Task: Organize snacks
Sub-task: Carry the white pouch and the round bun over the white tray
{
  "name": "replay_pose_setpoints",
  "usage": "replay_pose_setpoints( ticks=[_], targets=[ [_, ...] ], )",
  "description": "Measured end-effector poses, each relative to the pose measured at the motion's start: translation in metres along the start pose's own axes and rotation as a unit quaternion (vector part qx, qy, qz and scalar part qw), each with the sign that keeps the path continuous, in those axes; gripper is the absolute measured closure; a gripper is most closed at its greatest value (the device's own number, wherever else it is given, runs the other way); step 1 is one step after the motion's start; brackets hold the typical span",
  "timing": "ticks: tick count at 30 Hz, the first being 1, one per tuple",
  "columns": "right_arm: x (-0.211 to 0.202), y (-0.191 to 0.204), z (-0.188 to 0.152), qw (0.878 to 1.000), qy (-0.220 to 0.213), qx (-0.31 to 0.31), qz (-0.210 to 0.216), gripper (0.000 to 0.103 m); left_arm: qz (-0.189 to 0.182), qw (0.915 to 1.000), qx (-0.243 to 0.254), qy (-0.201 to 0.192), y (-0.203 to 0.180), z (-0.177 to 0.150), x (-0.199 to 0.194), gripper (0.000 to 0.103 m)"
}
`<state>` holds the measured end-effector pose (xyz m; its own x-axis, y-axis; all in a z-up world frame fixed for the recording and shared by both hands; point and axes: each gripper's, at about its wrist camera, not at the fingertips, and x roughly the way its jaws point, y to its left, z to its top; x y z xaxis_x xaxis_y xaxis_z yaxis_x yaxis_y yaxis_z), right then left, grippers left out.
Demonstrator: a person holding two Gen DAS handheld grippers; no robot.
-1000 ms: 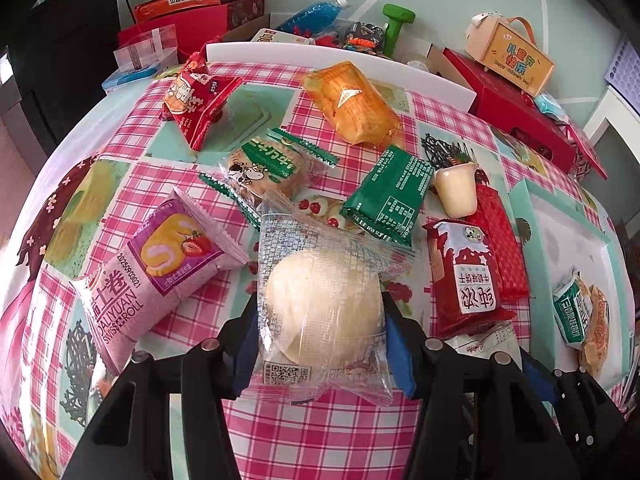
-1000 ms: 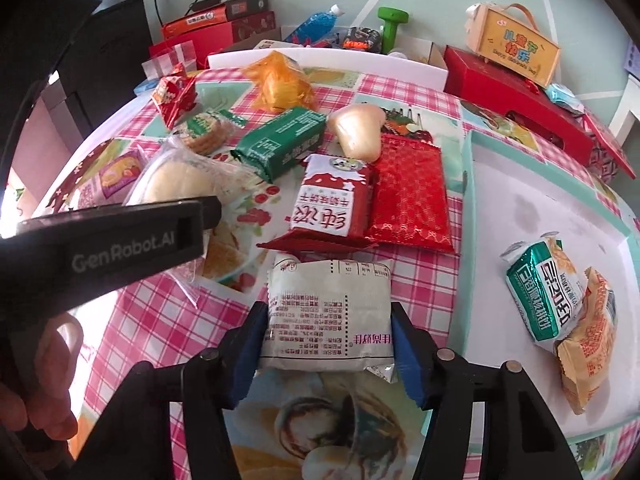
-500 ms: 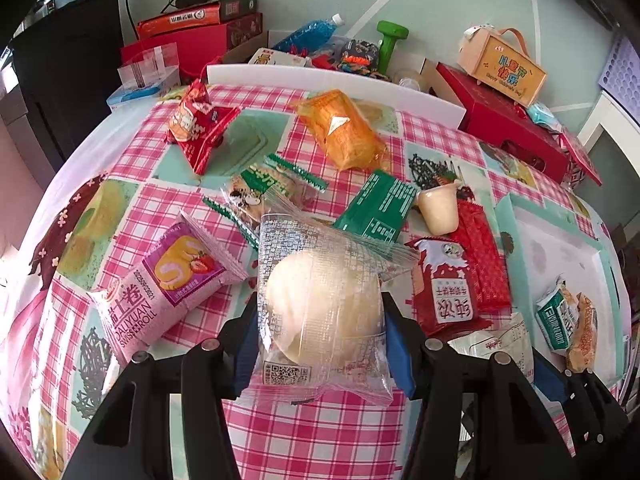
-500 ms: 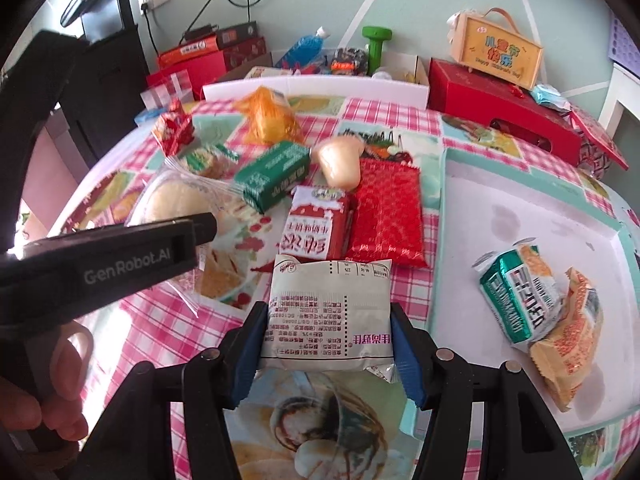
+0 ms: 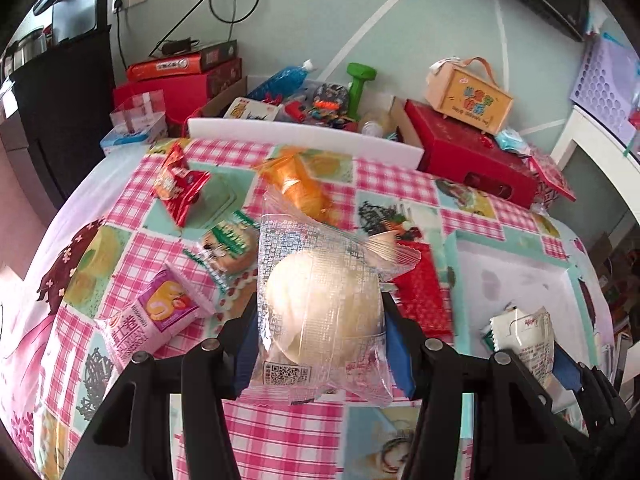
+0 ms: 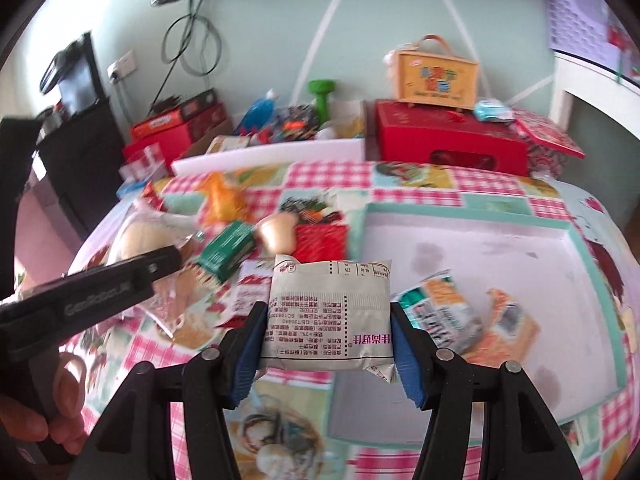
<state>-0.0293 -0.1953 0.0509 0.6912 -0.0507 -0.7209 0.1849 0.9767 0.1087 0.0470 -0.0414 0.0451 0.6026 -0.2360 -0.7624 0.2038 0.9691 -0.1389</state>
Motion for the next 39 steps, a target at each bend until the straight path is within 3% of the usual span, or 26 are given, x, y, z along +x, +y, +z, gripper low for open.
replay_pose_setpoints(
  ticks=[8, 18, 26, 37, 39],
  targets=[
    [-0.020, -0.059, 0.006, 0.996, -0.035, 0.057, -0.059, 0.041, -0.026, 0.9988, 0.041, -0.008, -0.044, -0.001, -0.006, 0.046],
    [-0.026, -0.138, 0.002, 0.979, -0.046, 0.120, -0.156, 0.041, -0.062, 0.9918, 0.112, 0.000, -0.111, -0.005, 0.003, 0.046],
    [-0.016, -0.182, -0.007, 0.969, -0.042, 0.153, -0.188, 0.041, -0.090, 0.9848, 0.146, 0.027, -0.166, 0.005, 0.034, 0.046],
    [0.002, -0.203, -0.015, 0.963, -0.020, 0.167, -0.210, 0.041, -0.095, 0.9787, 0.175, 0.048, -0.223, 0.010, 0.072, 0.046],
    [0.002, -0.205, -0.016, 0.963, -0.018, 0.169, -0.210, 0.041, -0.093, 0.9788, 0.176, 0.050, -0.226, 0.009, 0.076, 0.040]
  ],
)
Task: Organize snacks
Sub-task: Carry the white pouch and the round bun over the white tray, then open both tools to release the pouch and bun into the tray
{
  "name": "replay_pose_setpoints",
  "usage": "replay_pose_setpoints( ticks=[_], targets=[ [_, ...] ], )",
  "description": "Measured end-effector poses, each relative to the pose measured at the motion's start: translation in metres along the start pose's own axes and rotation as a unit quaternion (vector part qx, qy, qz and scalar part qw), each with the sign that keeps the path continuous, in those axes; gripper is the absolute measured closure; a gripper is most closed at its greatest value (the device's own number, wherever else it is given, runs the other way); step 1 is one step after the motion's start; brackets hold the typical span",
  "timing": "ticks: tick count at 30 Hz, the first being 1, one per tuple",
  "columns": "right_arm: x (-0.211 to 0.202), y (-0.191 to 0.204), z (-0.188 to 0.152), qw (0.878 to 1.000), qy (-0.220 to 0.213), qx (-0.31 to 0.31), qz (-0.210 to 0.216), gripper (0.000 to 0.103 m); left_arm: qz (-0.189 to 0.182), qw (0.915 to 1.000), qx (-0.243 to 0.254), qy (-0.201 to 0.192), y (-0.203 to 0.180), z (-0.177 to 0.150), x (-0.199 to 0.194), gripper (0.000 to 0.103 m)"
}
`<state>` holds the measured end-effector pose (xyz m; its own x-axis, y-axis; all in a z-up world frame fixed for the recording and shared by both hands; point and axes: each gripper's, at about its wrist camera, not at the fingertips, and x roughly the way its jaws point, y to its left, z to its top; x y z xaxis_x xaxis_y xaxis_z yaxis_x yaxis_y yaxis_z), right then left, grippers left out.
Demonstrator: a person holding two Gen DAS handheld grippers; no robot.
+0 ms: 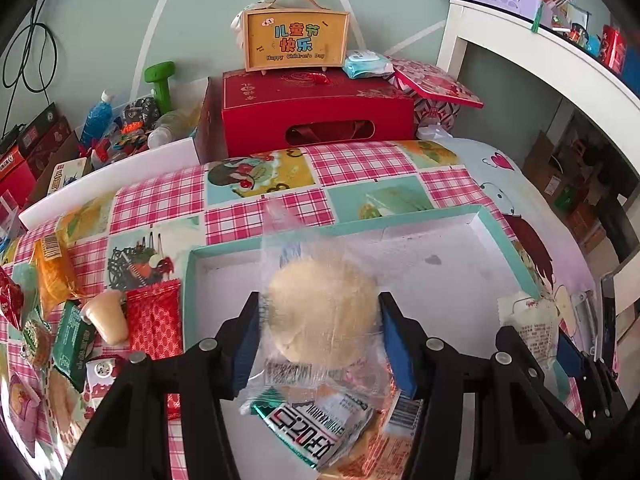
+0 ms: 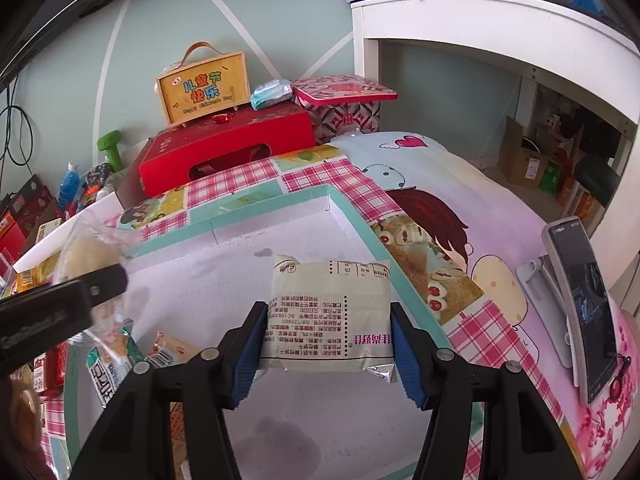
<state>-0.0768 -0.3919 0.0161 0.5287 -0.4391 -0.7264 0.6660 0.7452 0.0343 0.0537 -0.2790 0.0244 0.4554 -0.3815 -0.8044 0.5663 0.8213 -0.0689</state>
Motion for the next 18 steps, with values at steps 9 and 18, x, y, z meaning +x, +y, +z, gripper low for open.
replay_pose_setpoints(
  ticks=[9, 18],
  targets=[
    [0.004, -0.002, 0.000, 1.000, 0.012, 0.002, 0.001, 0.030, 0.022, 0.9995, -0.017, 0.015, 0.010, -0.005, -0.008, 0.022],
    [-0.005, 0.006, 0.003, 1.000, -0.001, -0.006, 0.006, 0.023, 0.072, 0.9964, -0.045, 0.009, 0.045, -0.020, -0.025, 0.019]
  ],
)
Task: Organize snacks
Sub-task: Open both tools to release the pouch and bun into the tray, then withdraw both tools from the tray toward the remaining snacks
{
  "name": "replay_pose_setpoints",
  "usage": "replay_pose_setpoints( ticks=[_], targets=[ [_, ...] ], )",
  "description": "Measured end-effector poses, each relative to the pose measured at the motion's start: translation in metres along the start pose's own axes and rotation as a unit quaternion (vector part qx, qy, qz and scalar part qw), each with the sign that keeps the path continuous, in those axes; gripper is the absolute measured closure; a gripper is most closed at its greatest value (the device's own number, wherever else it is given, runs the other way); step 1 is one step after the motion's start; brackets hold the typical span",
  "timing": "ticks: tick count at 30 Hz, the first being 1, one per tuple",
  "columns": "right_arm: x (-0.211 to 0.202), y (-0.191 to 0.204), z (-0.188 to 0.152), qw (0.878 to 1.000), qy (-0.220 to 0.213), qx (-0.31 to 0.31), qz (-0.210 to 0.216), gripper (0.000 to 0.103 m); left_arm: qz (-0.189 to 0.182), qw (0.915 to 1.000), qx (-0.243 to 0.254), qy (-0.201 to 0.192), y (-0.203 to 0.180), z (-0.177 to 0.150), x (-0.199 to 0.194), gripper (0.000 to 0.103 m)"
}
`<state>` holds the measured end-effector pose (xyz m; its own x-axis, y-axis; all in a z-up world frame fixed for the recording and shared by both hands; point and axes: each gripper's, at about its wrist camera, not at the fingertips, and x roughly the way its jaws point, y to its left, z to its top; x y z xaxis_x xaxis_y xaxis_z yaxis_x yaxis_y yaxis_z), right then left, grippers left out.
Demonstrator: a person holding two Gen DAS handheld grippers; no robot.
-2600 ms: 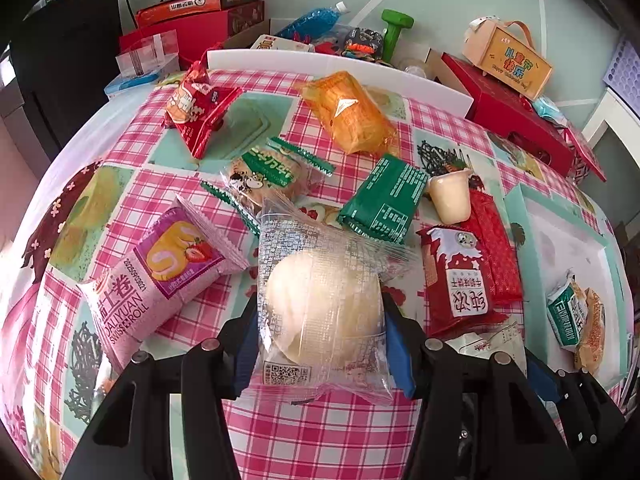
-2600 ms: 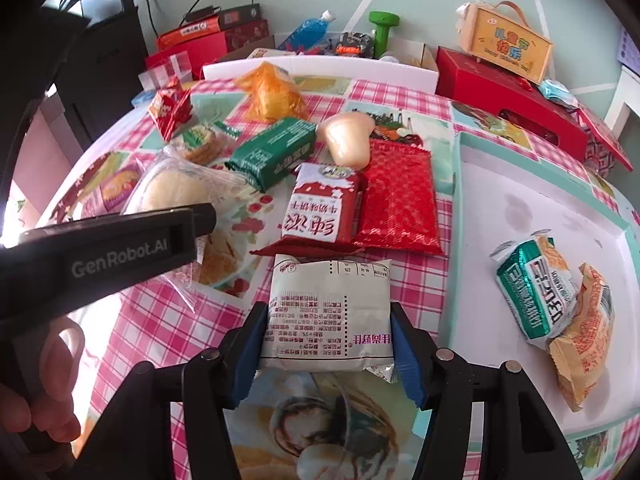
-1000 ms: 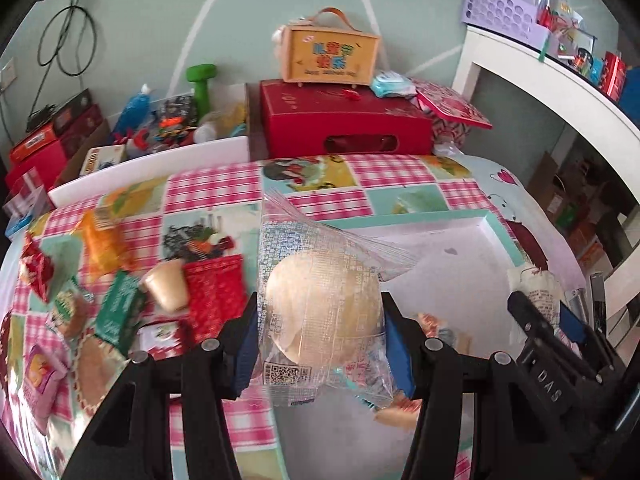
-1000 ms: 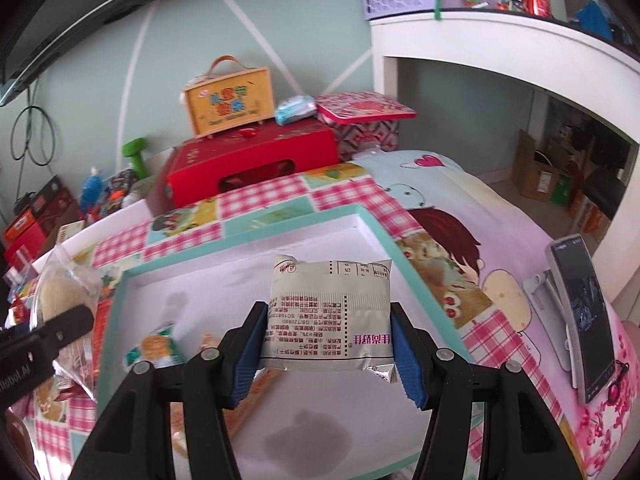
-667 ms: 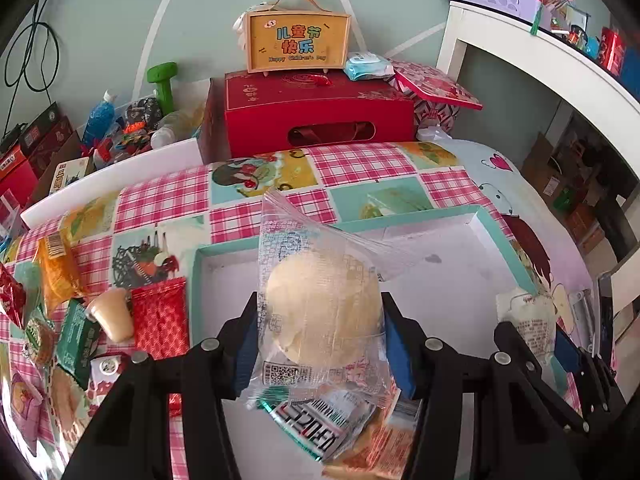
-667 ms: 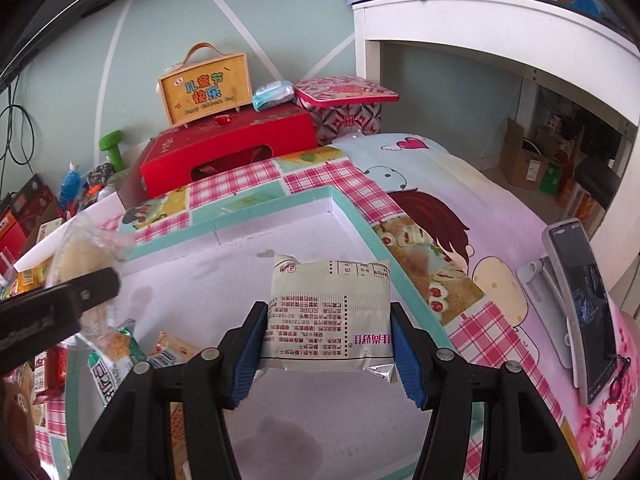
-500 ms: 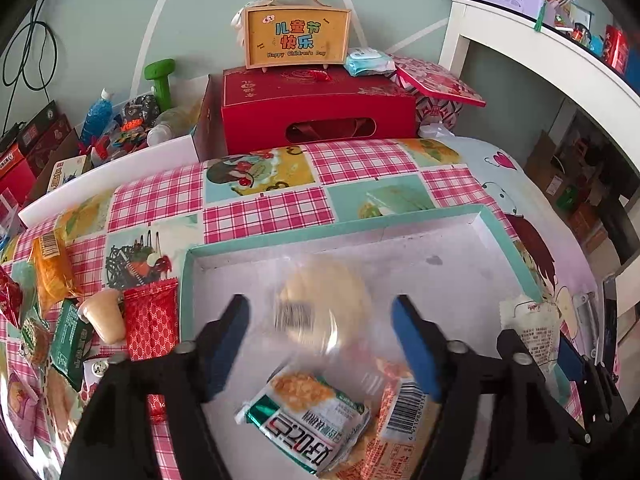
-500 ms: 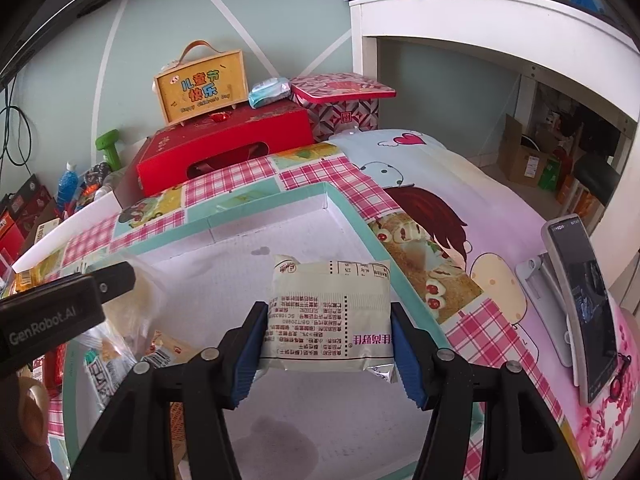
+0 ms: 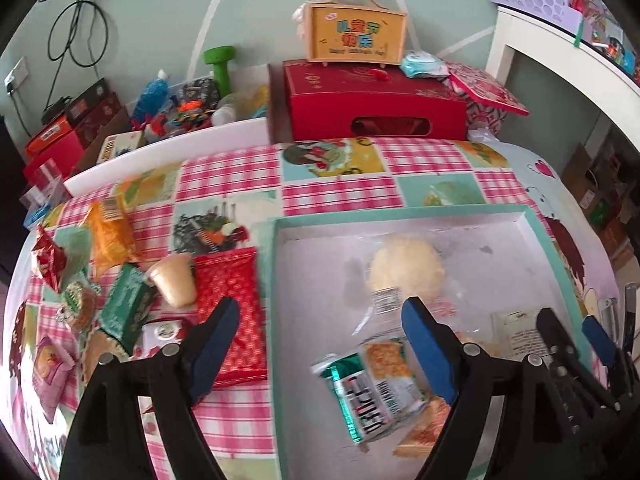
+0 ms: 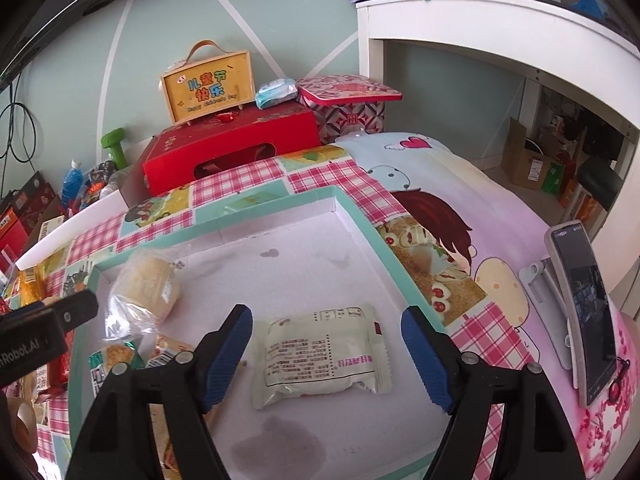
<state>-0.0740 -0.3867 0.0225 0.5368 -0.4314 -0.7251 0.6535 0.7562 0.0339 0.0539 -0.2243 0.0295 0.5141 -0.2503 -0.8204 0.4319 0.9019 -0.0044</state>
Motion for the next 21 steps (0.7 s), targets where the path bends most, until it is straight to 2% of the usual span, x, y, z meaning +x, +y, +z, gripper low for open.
replay_pose_setpoints(
  ticks=[8, 13, 21],
  targets=[
    [-0.028, 0.024, 0.008, 0.999, -0.034, -0.007, 0.032, 0.023, 0.025, 0.9994, -0.020, -0.014, 0.042, -0.017, -0.016, 0.019],
    [-0.037, 0.055, 0.006, 0.996, -0.030, -0.032, 0.076, 0.023, 0.043, 0.9976, -0.052, -0.012, 0.075, -0.029, -0.023, 0.019],
    [-0.046, 0.103, -0.006, 0.991, -0.025, -0.075, 0.105, 0.023, 0.065, 0.9937, -0.091, -0.008, 0.124, -0.048, -0.034, 0.019]
  ],
)
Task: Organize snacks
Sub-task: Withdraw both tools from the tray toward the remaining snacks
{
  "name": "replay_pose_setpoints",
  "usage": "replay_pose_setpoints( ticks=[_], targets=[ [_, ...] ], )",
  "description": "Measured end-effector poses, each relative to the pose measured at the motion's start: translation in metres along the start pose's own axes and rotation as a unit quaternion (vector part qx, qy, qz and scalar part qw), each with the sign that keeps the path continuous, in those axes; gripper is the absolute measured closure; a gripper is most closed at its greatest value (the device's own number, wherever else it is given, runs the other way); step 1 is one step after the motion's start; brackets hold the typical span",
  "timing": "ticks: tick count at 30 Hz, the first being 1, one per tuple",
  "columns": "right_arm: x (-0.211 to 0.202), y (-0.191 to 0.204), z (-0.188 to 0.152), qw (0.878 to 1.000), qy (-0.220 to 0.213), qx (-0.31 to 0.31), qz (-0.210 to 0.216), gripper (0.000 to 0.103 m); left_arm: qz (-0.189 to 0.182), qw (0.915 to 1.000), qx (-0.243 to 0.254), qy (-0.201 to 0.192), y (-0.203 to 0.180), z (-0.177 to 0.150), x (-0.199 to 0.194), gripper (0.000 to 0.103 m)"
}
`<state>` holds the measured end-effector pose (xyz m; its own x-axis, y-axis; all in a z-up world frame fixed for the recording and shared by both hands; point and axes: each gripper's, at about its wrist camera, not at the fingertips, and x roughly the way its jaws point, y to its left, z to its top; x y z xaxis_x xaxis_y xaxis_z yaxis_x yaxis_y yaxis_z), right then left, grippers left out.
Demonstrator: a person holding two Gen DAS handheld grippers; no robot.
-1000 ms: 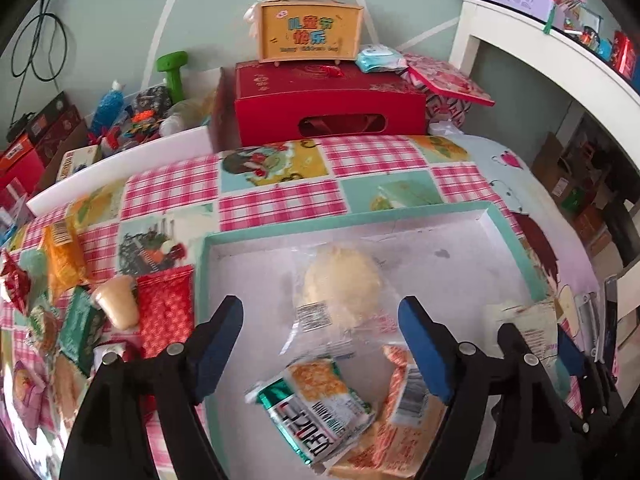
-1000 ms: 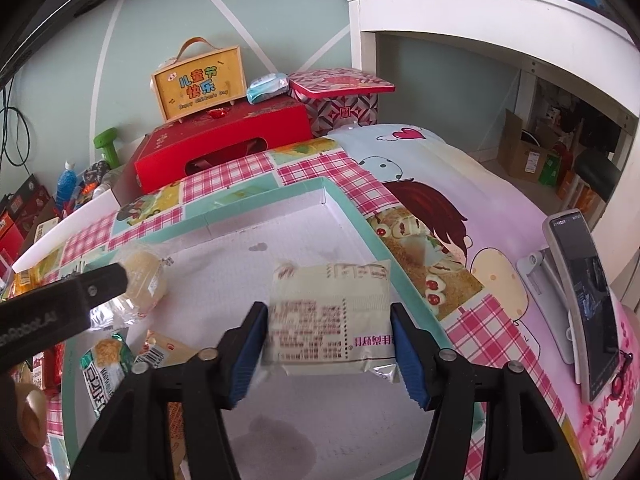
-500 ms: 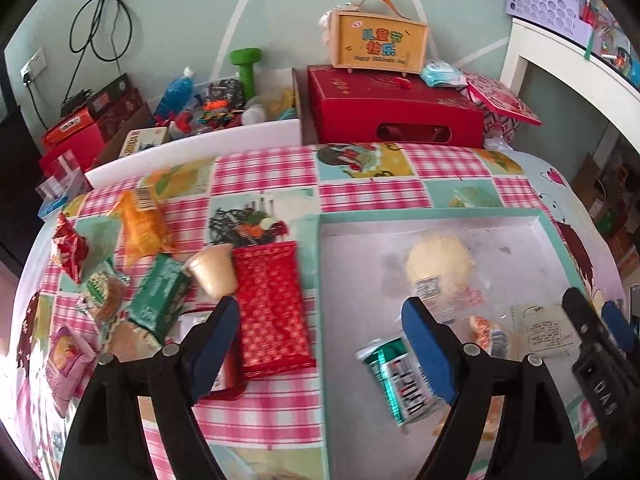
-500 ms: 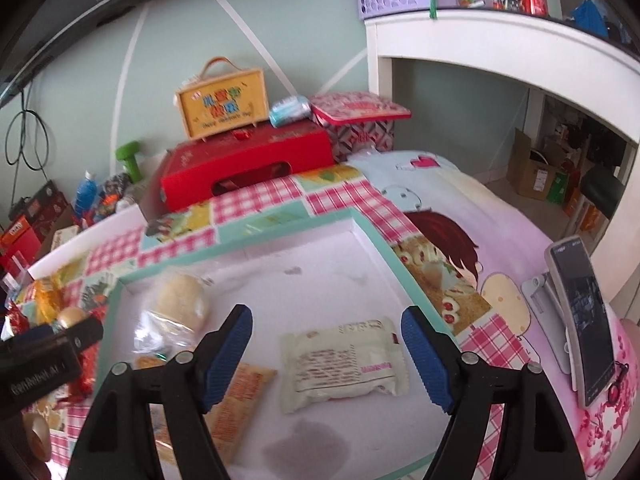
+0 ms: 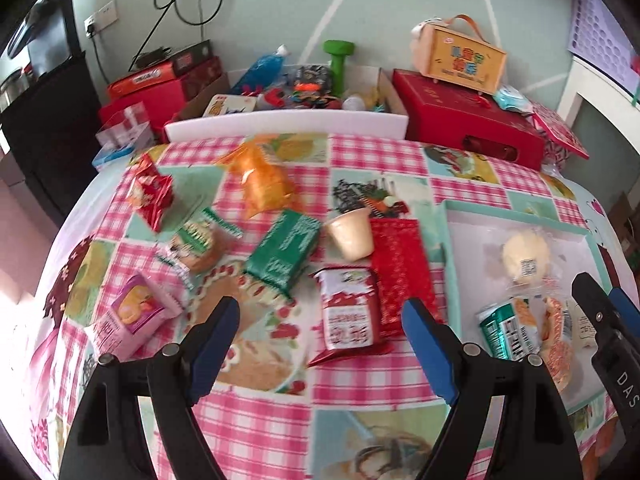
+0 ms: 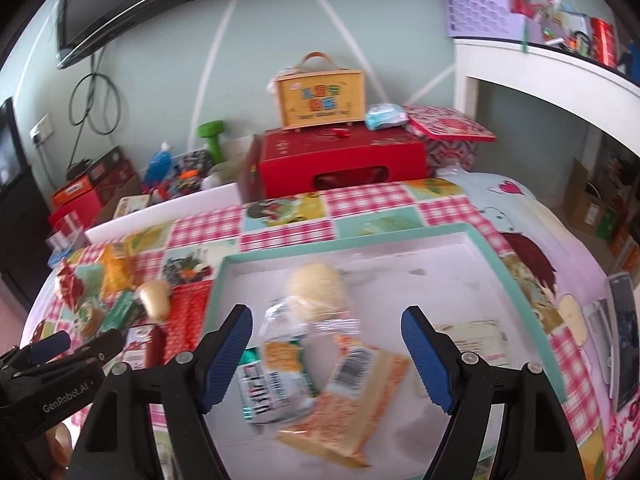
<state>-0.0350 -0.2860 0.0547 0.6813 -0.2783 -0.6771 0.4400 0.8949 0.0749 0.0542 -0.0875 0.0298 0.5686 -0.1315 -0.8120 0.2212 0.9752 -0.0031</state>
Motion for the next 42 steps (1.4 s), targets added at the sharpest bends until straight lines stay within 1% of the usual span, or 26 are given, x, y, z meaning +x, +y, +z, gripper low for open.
replay_pose_setpoints(
  ticks=[5, 11, 15, 20, 27, 31, 36, 42],
  targets=[
    [0.000, 0.023, -0.003, 1.000, 0.005, -0.009, 0.020, 0.023, 0.005, 0.9999, -0.014, 0.005, 0.023, -0.004, -0.001, 0.019],
    [0.003, 0.058, -0.010, 0.998, 0.018, -0.038, 0.045, 0.023, 0.004, 0.9993, -0.037, 0.000, 0.048, -0.004, -0.009, 0.019],
    [0.006, 0.077, -0.016, 0.997, 0.027, -0.050, 0.056, 0.023, 0.010, 0.9985, -0.053, -0.005, 0.065, -0.003, -0.014, 0.019],
    [0.009, 0.097, -0.022, 0.995, 0.035, -0.062, 0.065, 0.023, 0.013, 0.9974, -0.071, -0.003, 0.085, -0.003, -0.014, 0.019],
    [0.012, 0.114, -0.028, 0.994, 0.041, -0.068, 0.073, 0.023, 0.013, 0.9963, -0.084, -0.003, 0.104, -0.002, -0.015, 0.019],
    [0.015, 0.122, -0.031, 0.993, 0.048, -0.072, 0.075, 0.023, 0.016, 0.9941, -0.107, -0.005, 0.122, -0.003, -0.017, 0.019],
    [0.018, 0.130, -0.035, 0.992, 0.051, -0.080, 0.078, 0.023, 0.022, 0.9907, -0.134, 0.005, 0.145, -0.007, -0.010, 0.019],
    [0.025, 0.141, -0.040, 0.990, 0.056, -0.098, 0.082, 0.023, 0.017, 0.9865, -0.162, 0.019, 0.168, -0.009, 0.005, 0.019]
  ],
)
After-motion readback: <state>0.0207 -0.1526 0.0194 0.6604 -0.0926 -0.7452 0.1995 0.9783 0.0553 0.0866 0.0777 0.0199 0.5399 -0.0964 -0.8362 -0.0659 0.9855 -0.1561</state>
